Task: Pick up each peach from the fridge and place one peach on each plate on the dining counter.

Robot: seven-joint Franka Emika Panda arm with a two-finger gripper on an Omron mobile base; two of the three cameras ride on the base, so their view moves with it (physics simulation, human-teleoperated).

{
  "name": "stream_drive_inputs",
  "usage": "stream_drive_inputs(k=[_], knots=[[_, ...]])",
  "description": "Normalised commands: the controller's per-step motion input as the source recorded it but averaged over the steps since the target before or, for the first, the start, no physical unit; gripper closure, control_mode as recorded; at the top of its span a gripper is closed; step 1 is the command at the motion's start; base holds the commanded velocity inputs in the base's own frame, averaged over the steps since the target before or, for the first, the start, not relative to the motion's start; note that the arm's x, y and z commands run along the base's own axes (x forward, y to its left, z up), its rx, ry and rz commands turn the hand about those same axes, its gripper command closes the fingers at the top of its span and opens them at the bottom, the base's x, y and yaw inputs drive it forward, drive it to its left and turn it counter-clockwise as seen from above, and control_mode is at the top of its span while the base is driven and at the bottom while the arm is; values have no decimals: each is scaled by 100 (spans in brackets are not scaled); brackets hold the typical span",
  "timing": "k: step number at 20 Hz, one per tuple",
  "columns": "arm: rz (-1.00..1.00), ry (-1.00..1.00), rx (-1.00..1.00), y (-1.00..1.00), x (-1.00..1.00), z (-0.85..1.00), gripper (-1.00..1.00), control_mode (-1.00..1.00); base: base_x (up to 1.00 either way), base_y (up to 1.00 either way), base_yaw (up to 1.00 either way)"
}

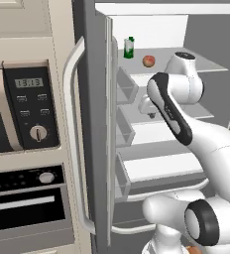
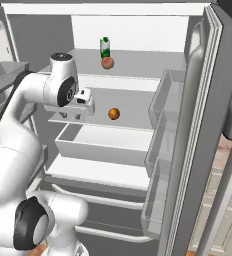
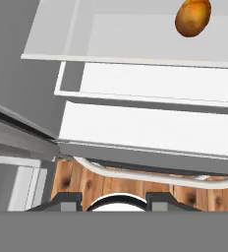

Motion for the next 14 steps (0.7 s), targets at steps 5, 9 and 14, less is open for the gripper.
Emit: stream_drive_inputs(k=[5,9,14], knots=[[-1,-9,-2,0,-51,0,-100,-100,0,0,0],[0,-35,-13,2,-74,21,-100,-100,0,0,0],[0,-32,-6,-13,-47,51,-100,-100,0,0,0]])
